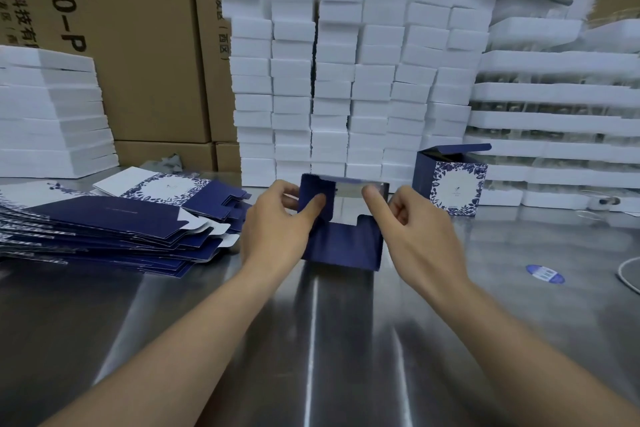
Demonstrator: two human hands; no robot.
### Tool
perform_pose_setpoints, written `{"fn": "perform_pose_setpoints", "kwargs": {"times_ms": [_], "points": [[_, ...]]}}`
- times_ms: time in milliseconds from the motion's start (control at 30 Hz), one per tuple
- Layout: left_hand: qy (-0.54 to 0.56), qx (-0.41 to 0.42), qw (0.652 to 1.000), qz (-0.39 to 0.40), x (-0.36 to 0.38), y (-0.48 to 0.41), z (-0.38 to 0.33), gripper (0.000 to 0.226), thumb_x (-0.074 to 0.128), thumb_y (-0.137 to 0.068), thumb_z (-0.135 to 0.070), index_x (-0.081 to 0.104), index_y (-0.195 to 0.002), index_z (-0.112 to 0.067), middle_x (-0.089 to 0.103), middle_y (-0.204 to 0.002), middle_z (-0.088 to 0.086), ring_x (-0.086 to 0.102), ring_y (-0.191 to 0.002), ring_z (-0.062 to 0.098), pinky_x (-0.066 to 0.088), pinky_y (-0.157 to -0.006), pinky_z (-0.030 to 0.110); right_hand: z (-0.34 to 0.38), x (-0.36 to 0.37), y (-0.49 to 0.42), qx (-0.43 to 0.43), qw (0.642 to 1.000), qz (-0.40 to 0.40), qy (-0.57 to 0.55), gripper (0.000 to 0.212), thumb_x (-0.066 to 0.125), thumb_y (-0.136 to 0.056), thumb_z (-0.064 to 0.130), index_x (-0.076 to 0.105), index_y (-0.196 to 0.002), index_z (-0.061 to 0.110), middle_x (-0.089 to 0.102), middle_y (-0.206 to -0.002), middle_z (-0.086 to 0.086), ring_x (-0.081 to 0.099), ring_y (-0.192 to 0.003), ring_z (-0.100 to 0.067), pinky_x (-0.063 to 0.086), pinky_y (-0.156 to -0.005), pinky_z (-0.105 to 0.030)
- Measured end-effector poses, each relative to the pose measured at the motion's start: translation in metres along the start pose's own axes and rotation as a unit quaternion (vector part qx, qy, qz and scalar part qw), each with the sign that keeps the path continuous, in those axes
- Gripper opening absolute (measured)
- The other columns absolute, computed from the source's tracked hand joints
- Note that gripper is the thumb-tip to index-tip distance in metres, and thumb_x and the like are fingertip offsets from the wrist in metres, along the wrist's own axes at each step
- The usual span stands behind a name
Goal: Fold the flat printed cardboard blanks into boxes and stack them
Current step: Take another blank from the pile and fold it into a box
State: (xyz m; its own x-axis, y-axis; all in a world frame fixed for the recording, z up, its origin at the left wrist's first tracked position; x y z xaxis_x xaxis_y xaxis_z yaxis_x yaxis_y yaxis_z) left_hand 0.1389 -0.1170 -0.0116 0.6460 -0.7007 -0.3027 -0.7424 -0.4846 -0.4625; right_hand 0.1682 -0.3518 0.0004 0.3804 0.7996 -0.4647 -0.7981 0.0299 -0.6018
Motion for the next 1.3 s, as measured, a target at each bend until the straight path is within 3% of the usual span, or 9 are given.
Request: {"fn": "perform_pose_setpoints", "kwargs": {"times_ms": [67,200,300,433,567,700,800,1067,1300], "points": [[0.02,-0.035,0.999,-0.012,-0.002,-0.002,0.008,0.025,0.075,-0.091,-0.053,0.067,-0.097,-0.03,0.071,-0.091,-0.014,0.071,-0.089,0.017,0.058,-0.082,0.046,0.009,0.002,0.003,-0.035,0.999,0.004,-0.033,0.06,0.047,-0.086,0.085,0.047,-0.08,0.026,0.057,-0.068,0.007,0.056,-0.069,-0.017,0.049,-0.066,-0.044],[0.228,-0.165,0.959,-0.034,0.001,0.001,0.036,0.018,0.076,-0.095,-0.034,0.074,-0.103,-0.018,0.078,-0.103,0.005,0.074,-0.098,0.027,0.061,-0.092,0.052,0.033,0.011,0.013,-0.134,0.988,0.024,-0.074,0.036,0.056,-0.091,0.074,0.05,-0.099,0.04,0.059,-0.095,0.016,0.061,-0.085,-0.008,0.05,-0.072,-0.032],[0.345,-0.225,0.91,-0.056,0.003,0.003,0.048,0.019,0.076,-0.098,-0.029,0.072,-0.103,-0.011,0.08,-0.104,0.007,0.076,-0.094,0.023,0.064,-0.068,0.032,0.04,0.013,0.017,-0.159,0.983,0.012,-0.09,0.031,0.062,-0.092,0.063,0.047,-0.113,0.047,0.054,-0.114,0.025,0.057,-0.108,-0.003,0.051,-0.08,-0.029],[0.438,-0.276,0.855,-0.022,0.018,0.008,0.044,0.028,0.075,-0.099,-0.033,0.071,-0.118,-0.013,0.082,-0.103,0.004,0.08,-0.089,0.016,0.061,-0.063,0.025,0.021,0.021,0.015,-0.032,0.988,0.028,-0.147,0.038,0.075,-0.089,0.056,0.052,-0.112,0.037,0.059,-0.111,0.018,0.061,-0.1,-0.003,0.051,-0.083,-0.031],[0.499,-0.288,0.813,0.08,0.044,0.02,0.031,0.034,0.077,-0.096,-0.032,0.072,-0.124,-0.012,0.082,-0.107,0.007,0.08,-0.09,0.015,0.065,-0.07,0.024,0.004,0.05,0.024,0.115,0.959,0.16,-0.202,0.04,0.07,-0.092,0.062,0.07,-0.093,0.022,0.073,-0.09,0.003,0.073,-0.078,-0.011,0.061,-0.069,-0.038],[0.479,-0.276,0.821,0.142,0.064,0.03,0.023,0.032,0.08,-0.093,-0.034,0.076,-0.117,-0.013,0.082,-0.104,0.005,0.08,-0.09,0.014,0.063,-0.067,0.025,0.004,0.054,0.026,0.178,0.916,0.156,-0.324,0.032,0.067,-0.102,0.043,0.075,-0.093,0.013,0.074,-0.076,0.005,0.068,-0.064,-0.007,0.053,-0.054,-0.025],[0.446,-0.281,0.835,0.158,0.071,0.037,0.024,0.03,0.079,-0.093,-0.041,0.078,-0.111,-0.017,0.083,-0.097,0.0,0.079,-0.081,0.01,0.06,-0.061,0.022,0.0,0.054,0.026,0.219,0.895,0.148,-0.36,0.029,0.067,-0.102,0.037,0.076,-0.09,0.012,0.073,-0.071,0.005,0.066,-0.06,-0.007,0.05,-0.057,-0.027],[0.408,-0.248,0.862,0.17,0.07,0.039,0.016,0.057,0.079,-0.089,-0.052,0.07,-0.129,-0.013,0.082,-0.098,-0.004,0.077,-0.086,0.007,0.056,-0.076,0.028,0.002,0.052,0.029,0.231,0.885,0.144,-0.377,0.027,0.072,-0.099,0.035,0.075,-0.081,0.015,0.071,-0.07,0.004,0.059,-0.055,-0.004,0.045,-0.061,-0.025],[0.334,-0.161,0.905,0.21,0.072,0.042,-0.006,0.034,0.07,-0.096,-0.053,0.071,-0.094,-0.019,0.075,-0.082,-0.005,0.073,-0.084,0.008,0.046,-0.076,0.031,0.004,0.039,0.021,0.22,0.887,0.109,-0.391,0.029,0.07,-0.1,0.027,0.071,-0.074,0.014,0.065,-0.059,0.006,0.051,-0.05,-0.003,0.04,-0.06,-0.026]]}}
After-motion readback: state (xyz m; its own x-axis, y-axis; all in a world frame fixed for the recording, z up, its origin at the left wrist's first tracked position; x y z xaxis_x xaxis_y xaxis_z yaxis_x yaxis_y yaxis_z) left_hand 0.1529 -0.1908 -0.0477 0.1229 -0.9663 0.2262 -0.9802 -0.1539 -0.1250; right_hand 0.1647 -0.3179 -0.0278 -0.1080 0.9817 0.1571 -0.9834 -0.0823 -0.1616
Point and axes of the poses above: each hand's wrist, its own y-axis away from the middle knuckle, its own x-axis out of the palm, z = x × y, the point moved 9 cm from there along -y, towards the middle knuckle
